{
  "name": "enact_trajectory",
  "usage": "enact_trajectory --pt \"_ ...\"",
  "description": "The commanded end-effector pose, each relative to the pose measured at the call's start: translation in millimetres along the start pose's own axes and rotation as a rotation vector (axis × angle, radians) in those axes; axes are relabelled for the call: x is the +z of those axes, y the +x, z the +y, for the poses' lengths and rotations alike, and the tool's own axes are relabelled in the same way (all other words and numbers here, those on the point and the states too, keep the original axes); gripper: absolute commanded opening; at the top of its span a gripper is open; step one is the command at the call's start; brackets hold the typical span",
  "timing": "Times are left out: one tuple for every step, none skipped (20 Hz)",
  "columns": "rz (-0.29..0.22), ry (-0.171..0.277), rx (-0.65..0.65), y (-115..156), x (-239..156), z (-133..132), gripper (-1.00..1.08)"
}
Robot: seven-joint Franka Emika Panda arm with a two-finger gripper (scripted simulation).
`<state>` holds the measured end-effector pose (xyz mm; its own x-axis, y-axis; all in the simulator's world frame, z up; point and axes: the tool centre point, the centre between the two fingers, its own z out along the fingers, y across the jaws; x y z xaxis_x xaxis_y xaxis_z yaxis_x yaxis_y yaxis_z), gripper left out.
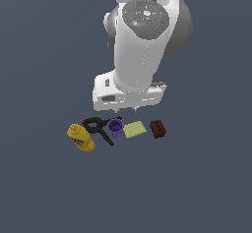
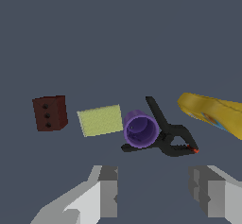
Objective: Pick up a designated object from a clutter of objects.
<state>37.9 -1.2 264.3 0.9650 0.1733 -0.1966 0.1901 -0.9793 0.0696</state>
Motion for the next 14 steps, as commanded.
enact_trajectory --pt "-0.049 -0.026 -0.041 9 16 4 0.28" --pt "-0.069 -0.037 -0.057 12 23 6 0.28" --pt "-0.089 -0.047 -0.072 15 30 8 0.28" --pt "-0.108 -0.057 -0.088 18 37 10 0.28" --pt "-0.128 -0.067 -0.104 21 44 12 0.28" --pt "-0.149 -0.077 -0.120 24 50 14 0.28" --pt "-0.169 -0.087 -0.135 27 58 15 0.28" --pt "-0.189 -0.097 -0.151 30 65 17 0.28" --pt "-0.210 -0.107 -0.166 32 72 19 0.28" --pt "-0.230 -0.116 -0.181 34 79 21 0.28" --pt "-0.251 -0.126 -0.196 37 86 23 0.28" --pt "-0.272 -0.136 -0.211 39 94 24 0.28" --pt "-0.292 -0.145 -0.226 41 101 26 0.28" --pt "-0.313 -0.154 -0.241 43 108 28 0.28"
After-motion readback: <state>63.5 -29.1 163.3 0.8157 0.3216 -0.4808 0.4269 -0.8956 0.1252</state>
